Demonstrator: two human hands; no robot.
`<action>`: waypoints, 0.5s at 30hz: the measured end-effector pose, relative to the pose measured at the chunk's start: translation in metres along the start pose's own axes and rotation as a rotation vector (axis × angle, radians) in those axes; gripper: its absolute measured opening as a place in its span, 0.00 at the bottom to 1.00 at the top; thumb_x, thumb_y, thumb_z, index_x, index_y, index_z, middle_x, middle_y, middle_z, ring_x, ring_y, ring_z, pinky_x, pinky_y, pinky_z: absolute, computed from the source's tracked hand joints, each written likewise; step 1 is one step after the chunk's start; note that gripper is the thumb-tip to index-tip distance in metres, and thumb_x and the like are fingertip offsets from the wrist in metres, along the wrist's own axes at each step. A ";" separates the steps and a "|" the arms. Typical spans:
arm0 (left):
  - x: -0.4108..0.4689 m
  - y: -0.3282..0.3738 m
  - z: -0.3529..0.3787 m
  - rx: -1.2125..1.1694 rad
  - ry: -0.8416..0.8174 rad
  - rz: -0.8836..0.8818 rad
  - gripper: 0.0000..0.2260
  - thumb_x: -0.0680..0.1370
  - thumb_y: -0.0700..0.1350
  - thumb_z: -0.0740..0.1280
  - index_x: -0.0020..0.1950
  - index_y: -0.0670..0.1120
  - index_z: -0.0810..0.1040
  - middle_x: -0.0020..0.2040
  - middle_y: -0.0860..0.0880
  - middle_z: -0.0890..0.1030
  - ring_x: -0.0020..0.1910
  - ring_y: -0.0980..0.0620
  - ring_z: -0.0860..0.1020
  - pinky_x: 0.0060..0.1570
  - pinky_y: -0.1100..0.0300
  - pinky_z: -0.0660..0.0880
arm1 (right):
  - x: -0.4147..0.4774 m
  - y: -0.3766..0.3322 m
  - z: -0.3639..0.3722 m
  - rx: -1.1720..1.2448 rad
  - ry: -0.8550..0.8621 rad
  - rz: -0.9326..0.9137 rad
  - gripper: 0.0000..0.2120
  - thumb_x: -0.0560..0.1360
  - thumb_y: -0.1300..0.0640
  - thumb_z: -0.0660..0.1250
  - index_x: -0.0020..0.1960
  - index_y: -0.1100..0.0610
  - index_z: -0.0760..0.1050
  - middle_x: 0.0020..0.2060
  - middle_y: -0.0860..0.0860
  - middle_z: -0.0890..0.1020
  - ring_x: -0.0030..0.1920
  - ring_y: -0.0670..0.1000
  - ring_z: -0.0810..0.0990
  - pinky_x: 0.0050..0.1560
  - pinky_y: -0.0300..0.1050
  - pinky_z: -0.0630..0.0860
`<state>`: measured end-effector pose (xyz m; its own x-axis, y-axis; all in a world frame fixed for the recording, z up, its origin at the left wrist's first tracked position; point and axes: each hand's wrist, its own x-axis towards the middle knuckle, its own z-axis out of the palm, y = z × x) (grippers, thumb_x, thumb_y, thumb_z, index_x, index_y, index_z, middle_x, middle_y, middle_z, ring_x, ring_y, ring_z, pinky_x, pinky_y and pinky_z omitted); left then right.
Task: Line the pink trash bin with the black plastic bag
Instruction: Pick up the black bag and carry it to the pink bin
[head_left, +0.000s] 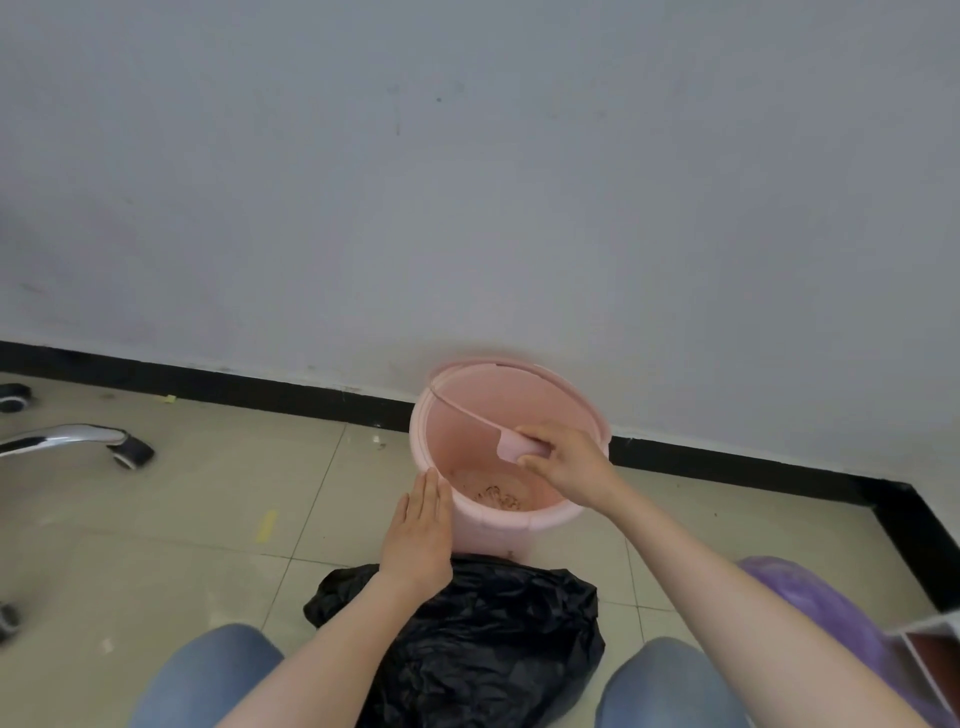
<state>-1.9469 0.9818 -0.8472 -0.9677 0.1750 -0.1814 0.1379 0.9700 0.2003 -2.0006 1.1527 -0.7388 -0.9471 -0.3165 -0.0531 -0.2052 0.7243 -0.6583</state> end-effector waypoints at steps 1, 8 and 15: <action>0.001 -0.001 -0.001 -0.007 0.008 0.007 0.34 0.76 0.38 0.56 0.74 0.37 0.36 0.76 0.39 0.37 0.76 0.43 0.38 0.75 0.53 0.42 | 0.000 -0.002 0.000 0.032 0.005 0.029 0.16 0.73 0.63 0.67 0.60 0.60 0.75 0.58 0.56 0.80 0.59 0.54 0.75 0.62 0.47 0.68; 0.001 -0.015 -0.013 0.052 0.134 0.066 0.30 0.70 0.40 0.70 0.71 0.41 0.65 0.70 0.33 0.67 0.71 0.40 0.65 0.70 0.52 0.63 | -0.001 -0.018 -0.007 0.207 -0.013 0.065 0.21 0.70 0.62 0.71 0.61 0.54 0.74 0.56 0.45 0.77 0.56 0.41 0.72 0.51 0.24 0.66; -0.004 -0.033 -0.002 0.181 0.149 0.214 0.29 0.44 0.46 0.84 0.44 0.51 0.84 0.50 0.36 0.84 0.50 0.41 0.83 0.44 0.53 0.81 | 0.018 -0.040 -0.050 0.212 0.060 -0.033 0.20 0.69 0.64 0.72 0.59 0.57 0.76 0.54 0.48 0.79 0.55 0.44 0.75 0.52 0.22 0.69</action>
<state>-1.9481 0.9489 -0.8507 -0.9312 0.3645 -0.0079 0.3639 0.9305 0.0420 -2.0219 1.1490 -0.6761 -0.9549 -0.2966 0.0113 -0.1856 0.5669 -0.8026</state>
